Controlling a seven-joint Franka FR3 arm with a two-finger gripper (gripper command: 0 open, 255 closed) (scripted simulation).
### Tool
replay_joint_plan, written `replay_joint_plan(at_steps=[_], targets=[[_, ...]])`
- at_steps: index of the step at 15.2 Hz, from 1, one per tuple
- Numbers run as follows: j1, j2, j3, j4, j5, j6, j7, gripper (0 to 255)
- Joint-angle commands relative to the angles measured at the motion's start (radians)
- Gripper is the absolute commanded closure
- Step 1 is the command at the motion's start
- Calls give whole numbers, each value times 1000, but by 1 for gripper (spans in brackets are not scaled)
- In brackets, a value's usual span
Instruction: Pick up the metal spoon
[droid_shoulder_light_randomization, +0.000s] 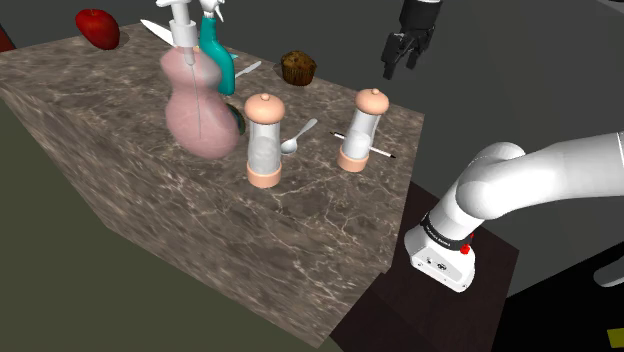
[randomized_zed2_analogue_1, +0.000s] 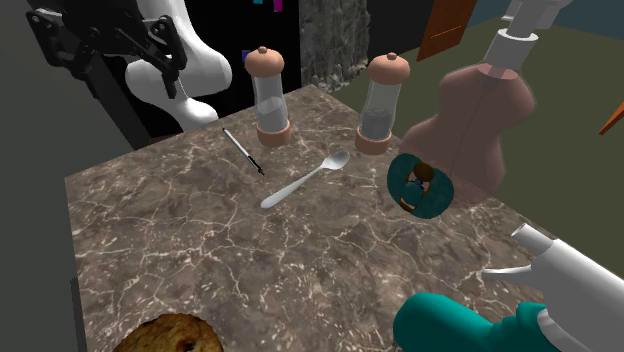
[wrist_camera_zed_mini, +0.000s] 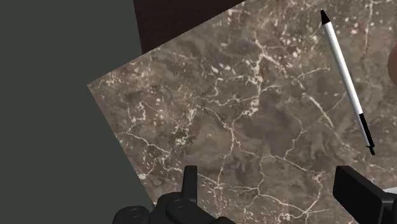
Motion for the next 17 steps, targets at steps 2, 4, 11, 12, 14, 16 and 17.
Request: replay_joint_plan(at_steps=[2, 4, 11, 12, 14, 16, 17], targets=[[-6, -4, 19, -18, 29, 10, 62, 0], [-20, -6, 58, -49, 88, 36, 184, 0], [-64, 42, 204, -112, 292, 175, 601, 0], [-70, 56, 226, -115, 318, 201, 659, 0], [-84, 90, 270, -116, 368, 257, 772, 0], [-100, 130, 313, -110, 412, 316, 884, 0], [-109, 153, 335, -105, 432, 347, 940, 0]])
